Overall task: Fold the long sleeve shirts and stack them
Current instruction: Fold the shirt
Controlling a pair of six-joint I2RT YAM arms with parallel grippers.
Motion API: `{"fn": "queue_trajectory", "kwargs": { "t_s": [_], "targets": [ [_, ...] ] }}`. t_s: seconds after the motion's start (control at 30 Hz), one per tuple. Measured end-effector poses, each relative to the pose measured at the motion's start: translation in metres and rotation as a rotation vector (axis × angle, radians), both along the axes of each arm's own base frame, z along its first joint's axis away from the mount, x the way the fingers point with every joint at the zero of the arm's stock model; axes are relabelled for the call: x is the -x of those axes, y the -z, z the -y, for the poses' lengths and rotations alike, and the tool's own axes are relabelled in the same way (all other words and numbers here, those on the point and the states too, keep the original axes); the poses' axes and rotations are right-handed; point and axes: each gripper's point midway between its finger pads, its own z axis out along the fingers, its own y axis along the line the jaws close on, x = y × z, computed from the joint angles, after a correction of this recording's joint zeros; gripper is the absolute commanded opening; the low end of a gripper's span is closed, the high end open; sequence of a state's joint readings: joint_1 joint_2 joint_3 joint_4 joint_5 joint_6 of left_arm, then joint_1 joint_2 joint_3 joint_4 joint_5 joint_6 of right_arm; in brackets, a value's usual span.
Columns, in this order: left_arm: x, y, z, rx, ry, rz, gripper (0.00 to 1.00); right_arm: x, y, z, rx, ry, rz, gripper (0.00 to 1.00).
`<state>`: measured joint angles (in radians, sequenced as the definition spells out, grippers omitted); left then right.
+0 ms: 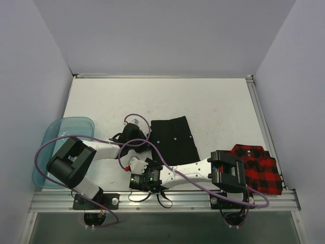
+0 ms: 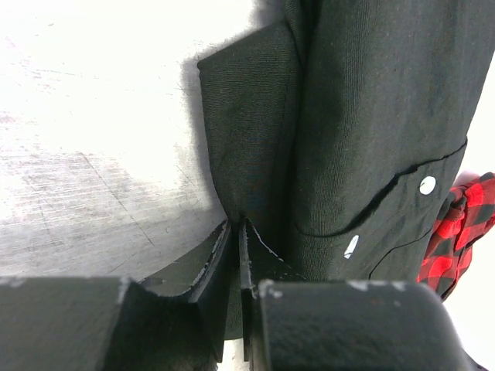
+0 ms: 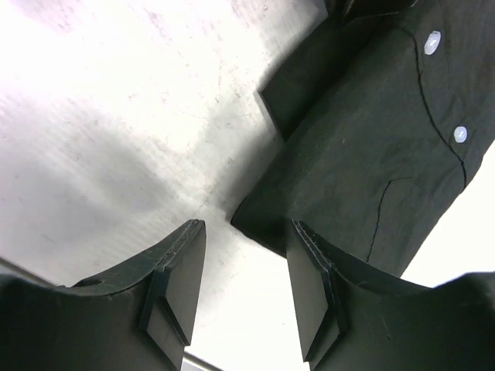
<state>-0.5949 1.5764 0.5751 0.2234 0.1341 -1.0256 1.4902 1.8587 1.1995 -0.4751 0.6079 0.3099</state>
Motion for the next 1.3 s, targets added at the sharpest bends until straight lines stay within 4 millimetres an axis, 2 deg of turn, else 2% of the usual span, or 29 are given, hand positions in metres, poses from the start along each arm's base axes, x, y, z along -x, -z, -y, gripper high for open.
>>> {"fn": "queue_trajectory", "kwargs": {
  "t_s": [0.33, 0.53, 0.63, 0.67, 0.77, 0.87, 1.1, 1.3],
  "targets": [
    [-0.001, 0.0, 0.0, -0.007, 0.01, 0.007, 0.17, -0.009, -0.002, 0.003, 0.037, -0.015, 0.035, 0.46],
    [-0.002, 0.0, 0.001, -0.008, 0.012, 0.009, 0.17, -0.011, 0.01, 0.003, 0.096, -0.033, 0.047, 0.43],
    [-0.003, 0.0, 0.002, -0.01, 0.014, 0.008, 0.17, -0.013, 0.013, 0.005, 0.125, -0.046, 0.059, 0.32],
    [-0.003, 0.0, 0.002, -0.011, 0.015, 0.008, 0.17, -0.013, 0.013, 0.005, 0.131, -0.051, 0.064, 0.23],
    [-0.004, 0.0, 0.002, -0.015, 0.018, 0.008, 0.17, -0.014, 0.01, 0.005, 0.143, -0.063, 0.084, 0.08],
    [-0.006, 0.0, 0.003, -0.019, 0.022, 0.012, 0.17, -0.015, 0.007, 0.005, 0.154, -0.072, 0.108, 0.0],
    [-0.008, 0.0, 0.002, -0.028, 0.028, 0.013, 0.17, -0.015, 0.003, 0.005, 0.178, -0.1, 0.137, 0.0],
    [-0.009, 0.0, 0.001, -0.044, 0.04, 0.006, 0.16, -0.006, 0.004, 0.008, 0.225, -0.161, 0.148, 0.0]
  ]
}}
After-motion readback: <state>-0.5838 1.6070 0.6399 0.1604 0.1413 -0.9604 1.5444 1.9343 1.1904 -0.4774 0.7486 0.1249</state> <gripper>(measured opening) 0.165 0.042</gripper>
